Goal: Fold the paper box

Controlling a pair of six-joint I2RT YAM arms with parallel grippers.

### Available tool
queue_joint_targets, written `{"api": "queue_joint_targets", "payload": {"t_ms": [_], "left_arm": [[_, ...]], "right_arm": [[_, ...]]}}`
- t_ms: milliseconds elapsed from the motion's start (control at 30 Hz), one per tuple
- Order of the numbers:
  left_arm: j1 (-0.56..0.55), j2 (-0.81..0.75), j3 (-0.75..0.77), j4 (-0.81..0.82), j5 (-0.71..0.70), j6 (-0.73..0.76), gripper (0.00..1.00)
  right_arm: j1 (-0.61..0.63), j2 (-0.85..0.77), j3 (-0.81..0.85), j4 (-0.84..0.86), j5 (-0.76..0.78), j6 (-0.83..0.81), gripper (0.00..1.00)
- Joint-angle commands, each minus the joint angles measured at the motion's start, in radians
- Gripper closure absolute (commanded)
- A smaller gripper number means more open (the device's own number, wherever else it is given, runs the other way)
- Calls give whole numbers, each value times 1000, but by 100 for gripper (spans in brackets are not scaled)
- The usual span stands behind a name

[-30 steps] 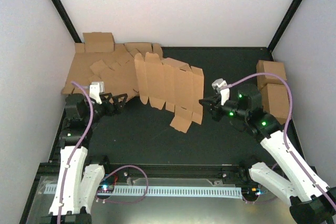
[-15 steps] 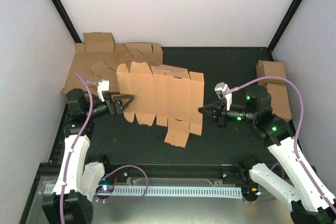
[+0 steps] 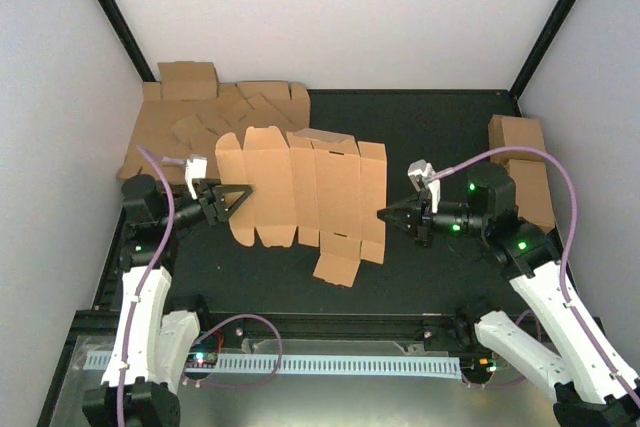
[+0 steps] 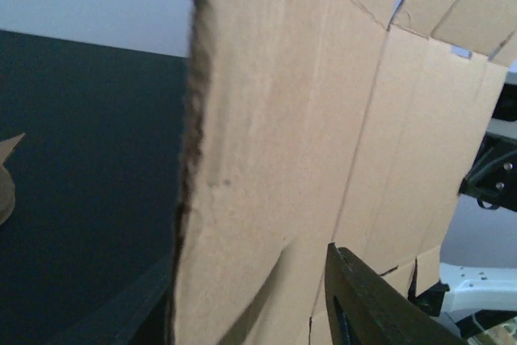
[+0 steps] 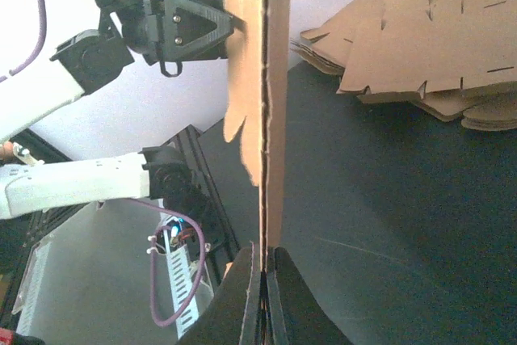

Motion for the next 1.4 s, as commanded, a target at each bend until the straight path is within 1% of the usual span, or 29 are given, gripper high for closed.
{"api": "queue_joint_targets", "payload": {"t_ms": [0,100,133,167,200,267,333,433,533,567,633,667,767,933,1033,1067,1133,1267,1367], "left_arm": [[-5,-61,-23,12,16,-6,61],[-9,-85,-35,2,-7,-18,75],[-10,-89,-37,-1,-13,-19,76],[-9,-91,-37,-11,-23,-18,76],[-9,-92,-34,-24,-33,-13,74],[-9,-96,-31,-47,-45,1,67],[-10,-103,-26,-70,-61,17,62],[-9,-122,-25,-90,-84,30,63],[-11,-142,-24,-104,-118,29,73],[-11,-147,-24,-111,-135,29,79],[-11,-156,-27,-115,-159,26,95],[-10,-158,-30,-117,-167,24,98],[-13,-156,-37,-126,-186,28,98],[-29,-164,-40,-153,-241,23,98],[-64,-185,-88,-83,-267,-55,99],[-85,-195,-112,-33,-282,-90,99],[-135,-209,-147,15,-332,-128,99],[-256,-211,-186,59,-470,-135,99],[-342,-203,-233,132,-554,-136,98]], "right_arm": [[6,2,-16,63,11,30,98],[5,18,-25,81,10,41,98],[5,23,-26,81,9,41,98],[4,27,-26,82,10,42,98],[4,30,-26,82,11,42,98],[5,34,-29,85,21,40,98],[5,35,-34,84,44,36,98],[5,39,-51,98,69,30,98],[6,45,-78,134,79,39,98],[5,49,-86,145,81,41,98],[5,60,-103,168,81,46,98],[5,67,-110,180,82,46,98],[5,92,-133,217,81,48,98],[4,126,-182,277,121,55,98],[5,140,-247,358,138,73,98],[4,144,-271,389,150,83,98],[5,154,-319,456,174,105,98],[6,185,-414,610,257,136,96],[6,214,-495,752,314,148,96]]}}
